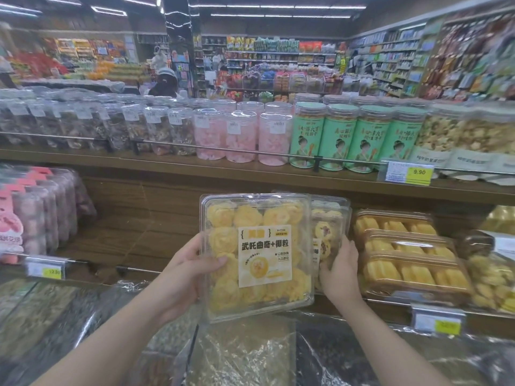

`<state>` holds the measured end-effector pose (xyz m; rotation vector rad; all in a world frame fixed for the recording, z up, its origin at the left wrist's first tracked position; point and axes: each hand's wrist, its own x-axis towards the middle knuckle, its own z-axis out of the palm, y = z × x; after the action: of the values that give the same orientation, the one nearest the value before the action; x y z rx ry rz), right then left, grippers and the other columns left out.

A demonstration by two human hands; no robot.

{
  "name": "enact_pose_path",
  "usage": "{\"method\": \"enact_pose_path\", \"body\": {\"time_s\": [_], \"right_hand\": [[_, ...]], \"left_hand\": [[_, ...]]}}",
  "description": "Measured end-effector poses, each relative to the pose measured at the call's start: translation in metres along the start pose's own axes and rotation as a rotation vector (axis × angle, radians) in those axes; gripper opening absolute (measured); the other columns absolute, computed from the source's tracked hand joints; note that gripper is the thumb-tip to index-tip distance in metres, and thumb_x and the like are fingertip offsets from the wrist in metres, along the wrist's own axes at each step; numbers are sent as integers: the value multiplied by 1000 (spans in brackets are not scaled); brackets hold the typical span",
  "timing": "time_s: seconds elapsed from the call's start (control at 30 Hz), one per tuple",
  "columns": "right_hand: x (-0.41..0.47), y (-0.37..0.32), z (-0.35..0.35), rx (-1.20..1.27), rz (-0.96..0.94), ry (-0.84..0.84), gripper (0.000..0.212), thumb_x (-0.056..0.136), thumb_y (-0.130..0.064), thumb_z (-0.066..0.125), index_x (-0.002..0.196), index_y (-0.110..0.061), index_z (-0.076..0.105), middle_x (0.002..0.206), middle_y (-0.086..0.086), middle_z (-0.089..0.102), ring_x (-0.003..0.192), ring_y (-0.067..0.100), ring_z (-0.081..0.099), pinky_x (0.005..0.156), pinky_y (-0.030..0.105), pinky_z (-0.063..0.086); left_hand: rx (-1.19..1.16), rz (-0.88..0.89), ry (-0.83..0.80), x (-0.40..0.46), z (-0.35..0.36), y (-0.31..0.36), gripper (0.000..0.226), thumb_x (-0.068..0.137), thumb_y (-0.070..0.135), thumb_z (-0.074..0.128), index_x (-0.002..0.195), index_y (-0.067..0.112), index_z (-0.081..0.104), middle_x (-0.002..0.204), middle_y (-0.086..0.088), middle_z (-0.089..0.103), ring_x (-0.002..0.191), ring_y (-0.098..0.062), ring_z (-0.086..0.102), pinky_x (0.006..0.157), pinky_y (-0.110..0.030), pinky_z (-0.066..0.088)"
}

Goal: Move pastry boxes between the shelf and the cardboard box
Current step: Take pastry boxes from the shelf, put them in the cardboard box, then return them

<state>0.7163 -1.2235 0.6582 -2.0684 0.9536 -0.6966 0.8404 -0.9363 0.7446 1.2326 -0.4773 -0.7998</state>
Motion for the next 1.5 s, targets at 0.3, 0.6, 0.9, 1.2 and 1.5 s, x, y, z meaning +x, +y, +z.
{"method": "enact_pose_path", "body": {"time_s": [0.3, 0.6, 0.9, 1.2, 1.5], "right_hand": [[-6, -44, -60, 283, 13, -552, 40, 94, -45, 65, 133, -36, 59, 126, -28, 64, 116, -3, 61, 104, 30, 46], [-1, -21, -59, 66, -46, -265, 63, 86, -9, 78, 132, -38, 44, 120, -19, 65, 113, 2, 60, 100, 32, 51], [-10, -13, -39, 97, -60, 22, 52, 91, -10, 73, 121, -38, 41, 114, -14, 64, 108, 5, 60, 91, 27, 50], [-18, 16, -11, 8, 72, -76, 30, 94, -12, 69, 113, -25, 50, 113, -5, 67, 108, 17, 65, 93, 34, 53], [-2, 11, -23, -244, 219, -286, 37, 94, -32, 68, 122, -13, 52, 121, 9, 65, 106, 29, 64, 80, 34, 49]], "left_hand": [[23, -53, -15, 25, 18, -12, 50, 96, -5, 57, 141, 18, 56, 134, -17, 69, 122, -40, 67, 106, -64, 48], [437, 39, -28, 84, 30, -34, 53, 95, 5, 70, 137, 33, 54, 125, 3, 75, 123, -25, 68, 101, -49, 56], [700, 183, 63, 119, 33, -53, 56, 93, 17, 73, 136, 46, 51, 125, 23, 70, 122, -6, 64, 109, -46, 51], [801, 42, 91, 126, 16, -84, 44, 91, 17, 76, 129, 33, 60, 112, 16, 76, 106, -1, 71, 100, -41, 58], [1100, -126, 126, 132, 19, -70, 54, 87, 46, 77, 126, 16, 53, 115, 1, 64, 105, -19, 61, 83, -30, 48]]}}
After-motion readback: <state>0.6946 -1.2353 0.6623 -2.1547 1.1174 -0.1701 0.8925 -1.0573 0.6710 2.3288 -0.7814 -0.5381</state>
